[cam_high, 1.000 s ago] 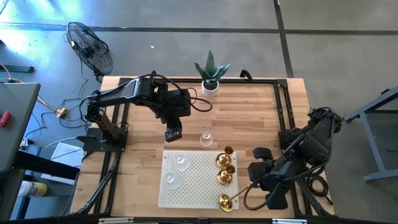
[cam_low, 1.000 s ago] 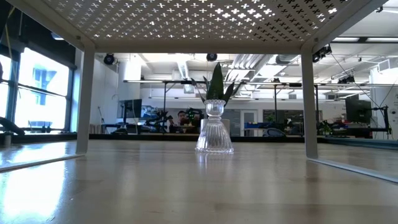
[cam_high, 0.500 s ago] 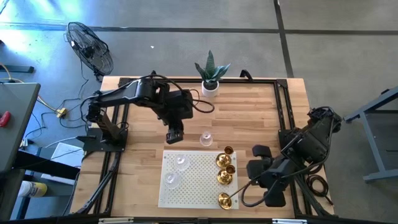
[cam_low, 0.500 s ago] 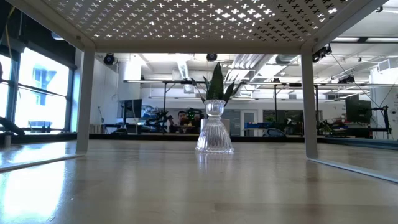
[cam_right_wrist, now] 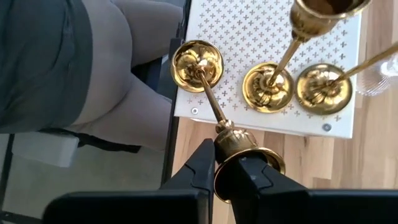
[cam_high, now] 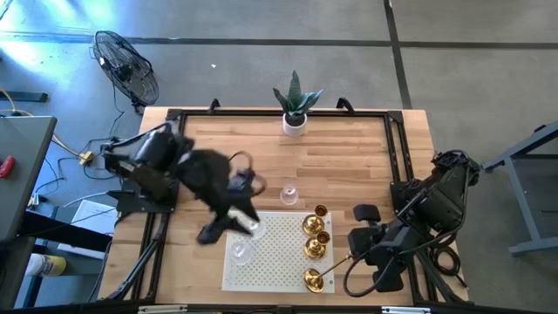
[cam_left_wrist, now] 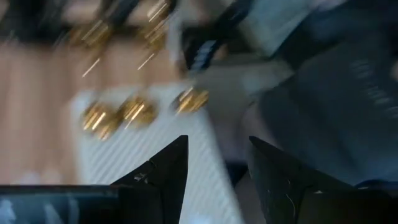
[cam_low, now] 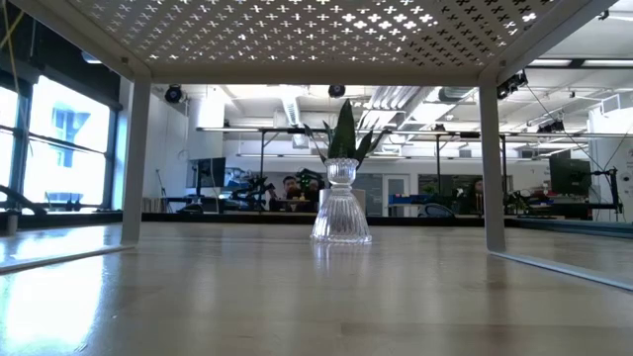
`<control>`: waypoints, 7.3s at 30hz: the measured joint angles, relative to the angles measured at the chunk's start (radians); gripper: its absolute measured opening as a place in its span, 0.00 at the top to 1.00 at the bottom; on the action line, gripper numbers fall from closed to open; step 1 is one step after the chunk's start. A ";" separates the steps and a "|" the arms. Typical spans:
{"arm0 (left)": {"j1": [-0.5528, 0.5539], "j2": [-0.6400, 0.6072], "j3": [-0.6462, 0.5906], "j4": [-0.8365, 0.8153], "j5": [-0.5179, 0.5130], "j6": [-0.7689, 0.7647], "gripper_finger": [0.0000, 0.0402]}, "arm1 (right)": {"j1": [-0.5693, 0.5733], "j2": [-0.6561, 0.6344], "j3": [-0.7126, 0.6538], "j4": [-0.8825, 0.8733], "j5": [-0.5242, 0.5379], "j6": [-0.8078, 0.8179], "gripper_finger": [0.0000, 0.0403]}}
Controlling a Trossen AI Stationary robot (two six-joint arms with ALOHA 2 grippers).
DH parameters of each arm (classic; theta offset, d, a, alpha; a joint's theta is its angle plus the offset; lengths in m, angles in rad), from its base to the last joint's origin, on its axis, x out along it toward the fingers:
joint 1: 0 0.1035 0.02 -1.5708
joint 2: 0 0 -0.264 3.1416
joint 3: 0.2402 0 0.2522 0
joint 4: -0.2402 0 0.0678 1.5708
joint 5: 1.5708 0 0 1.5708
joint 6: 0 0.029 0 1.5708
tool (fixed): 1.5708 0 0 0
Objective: Pick & Place candle stick holders
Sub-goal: Put the candle holder on the shelf
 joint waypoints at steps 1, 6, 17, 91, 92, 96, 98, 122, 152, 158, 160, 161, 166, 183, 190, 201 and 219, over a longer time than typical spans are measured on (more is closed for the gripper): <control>-0.027 -0.001 0.001 0.043 -0.002 0.000 0.60 | 0.000 0.000 0.000 0.002 0.001 -0.006 0.95; -0.146 0.034 0.001 0.189 -0.092 0.000 0.60 | -0.002 0.000 0.000 0.015 0.003 -0.027 0.96; -0.247 0.264 -0.002 0.249 -0.365 -0.005 0.60 | -0.002 0.000 0.000 0.041 0.006 -0.055 0.96; -0.142 0.491 -0.001 0.447 -0.438 -0.245 0.60 | 0.019 0.000 0.001 0.112 0.021 -0.141 0.94; -0.142 0.491 -0.001 0.447 -0.441 -0.247 0.60 | 0.018 0.000 0.001 0.110 0.023 -0.141 0.94; -0.144 0.491 -0.001 0.465 -0.438 -0.247 0.60 | 0.018 0.000 0.001 0.107 0.023 -0.141 0.96; -0.144 0.491 -0.001 0.463 -0.413 -0.247 0.60 | 0.019 0.000 0.001 0.106 0.022 -0.141 0.95; -0.144 0.491 -0.001 0.519 -0.319 -0.234 0.60 | 0.018 0.000 0.001 0.109 0.025 -0.141 0.94; -0.143 0.496 -0.001 0.546 -0.329 -0.209 0.60 | 0.018 0.000 0.000 0.119 0.025 -0.141 0.92; -0.130 0.503 -0.002 0.556 -0.310 -0.213 0.60 | 0.018 0.000 0.000 0.145 0.023 -0.167 0.92; -0.124 0.507 -0.002 0.563 -0.311 -0.213 0.60 | 0.018 0.000 0.000 0.148 0.020 -0.167 0.92; -0.124 0.509 -0.002 0.568 -0.310 -0.209 0.60 | 0.018 0.000 0.000 0.147 0.016 -0.167 0.92; -0.124 0.511 -0.002 0.582 -0.290 -0.194 0.60 | 0.018 0.000 0.000 0.148 0.014 -0.167 0.92; -0.124 0.511 -0.002 0.593 -0.289 -0.188 0.60 | 0.018 0.000 0.000 0.164 0.046 -0.208 0.93; -0.124 0.511 -0.002 0.593 -0.290 -0.187 0.60 | 0.017 0.000 0.000 0.168 0.054 -0.226 0.92; -0.125 0.511 -0.002 0.593 -0.289 -0.181 0.61 | 0.017 0.000 0.000 0.208 0.053 -0.265 0.93; -0.125 0.508 -0.001 0.555 -0.277 -0.138 0.98 | 0.017 0.002 0.000 0.213 0.049 -0.240 0.91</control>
